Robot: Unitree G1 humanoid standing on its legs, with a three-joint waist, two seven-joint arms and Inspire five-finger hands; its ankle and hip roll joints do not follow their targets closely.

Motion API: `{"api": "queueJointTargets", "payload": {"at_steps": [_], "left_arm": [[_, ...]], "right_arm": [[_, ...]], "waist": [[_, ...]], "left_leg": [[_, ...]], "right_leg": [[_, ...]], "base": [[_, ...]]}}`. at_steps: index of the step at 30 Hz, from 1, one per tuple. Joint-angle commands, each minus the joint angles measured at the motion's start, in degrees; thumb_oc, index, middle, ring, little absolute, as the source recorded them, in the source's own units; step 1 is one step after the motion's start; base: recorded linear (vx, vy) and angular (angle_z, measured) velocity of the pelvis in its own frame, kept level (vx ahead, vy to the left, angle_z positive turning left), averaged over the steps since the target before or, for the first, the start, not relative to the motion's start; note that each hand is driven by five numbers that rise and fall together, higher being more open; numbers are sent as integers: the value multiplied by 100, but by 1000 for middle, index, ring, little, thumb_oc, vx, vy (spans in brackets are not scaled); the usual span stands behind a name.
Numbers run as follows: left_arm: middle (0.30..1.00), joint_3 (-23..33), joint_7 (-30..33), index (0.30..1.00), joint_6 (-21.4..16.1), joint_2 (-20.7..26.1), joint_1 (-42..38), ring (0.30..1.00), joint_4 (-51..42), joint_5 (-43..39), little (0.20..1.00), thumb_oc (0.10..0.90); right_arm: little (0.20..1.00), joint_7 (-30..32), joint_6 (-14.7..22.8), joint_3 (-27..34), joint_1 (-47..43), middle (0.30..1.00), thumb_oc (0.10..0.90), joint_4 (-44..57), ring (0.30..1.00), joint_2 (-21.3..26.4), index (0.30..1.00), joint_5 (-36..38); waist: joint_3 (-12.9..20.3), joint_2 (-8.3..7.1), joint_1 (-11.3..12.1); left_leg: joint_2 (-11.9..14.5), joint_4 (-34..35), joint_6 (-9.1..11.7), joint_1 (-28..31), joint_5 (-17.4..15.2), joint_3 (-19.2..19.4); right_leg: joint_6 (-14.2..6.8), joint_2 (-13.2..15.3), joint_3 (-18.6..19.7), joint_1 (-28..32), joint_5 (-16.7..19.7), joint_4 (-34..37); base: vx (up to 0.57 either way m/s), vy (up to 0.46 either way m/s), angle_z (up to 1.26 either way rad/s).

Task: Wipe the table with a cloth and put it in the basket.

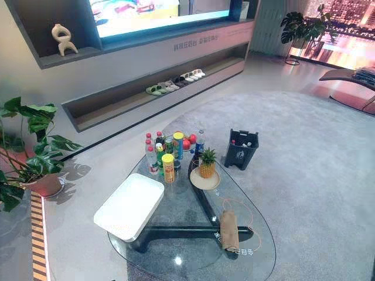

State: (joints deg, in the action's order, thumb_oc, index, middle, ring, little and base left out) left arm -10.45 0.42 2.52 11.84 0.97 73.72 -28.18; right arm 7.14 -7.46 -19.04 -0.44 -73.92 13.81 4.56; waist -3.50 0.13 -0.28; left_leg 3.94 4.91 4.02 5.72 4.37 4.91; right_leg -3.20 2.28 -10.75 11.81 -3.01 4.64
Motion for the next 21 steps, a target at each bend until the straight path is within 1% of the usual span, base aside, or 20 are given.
{"api": "queueJointTargets", "payload": {"at_steps": [1,5,13,21], "left_arm": [[900,-85,-181,900,96,-125,-315,900,384,-103,900,800],[900,-62,-413,900,1,-122,-314,900,371,-237,900,800],[900,-100,-282,900,-33,-115,-310,900,375,-138,900,800],[900,-105,-157,900,-19,-149,-278,900,454,-17,900,800]], "right_arm": [[900,-104,-40,13,-423,900,800,-382,900,-81,900,79],[900,-121,1,42,-412,900,800,-411,900,-62,900,67],[900,-74,-3,55,-431,900,800,-423,900,-47,900,65],[900,34,132,93,-417,900,800,-510,900,-84,900,90]], "waist": [[-173,-98,44],[-153,-94,51],[-131,-77,47],[-138,-74,38]], "left_leg": [[-401,-68,-178,228,-676,-1],[-404,-60,-183,240,-682,-6],[-406,-58,-181,228,-672,4],[-407,-79,-184,231,-676,62]], "right_leg": [[-216,77,270,-407,239,-65],[-223,81,250,-389,243,-51],[-227,81,239,-400,257,-47],[-217,86,216,-397,247,-59]], "base": [[-124,211,-20],[0,0,0],[0,0,0],[0,0,0]]}}
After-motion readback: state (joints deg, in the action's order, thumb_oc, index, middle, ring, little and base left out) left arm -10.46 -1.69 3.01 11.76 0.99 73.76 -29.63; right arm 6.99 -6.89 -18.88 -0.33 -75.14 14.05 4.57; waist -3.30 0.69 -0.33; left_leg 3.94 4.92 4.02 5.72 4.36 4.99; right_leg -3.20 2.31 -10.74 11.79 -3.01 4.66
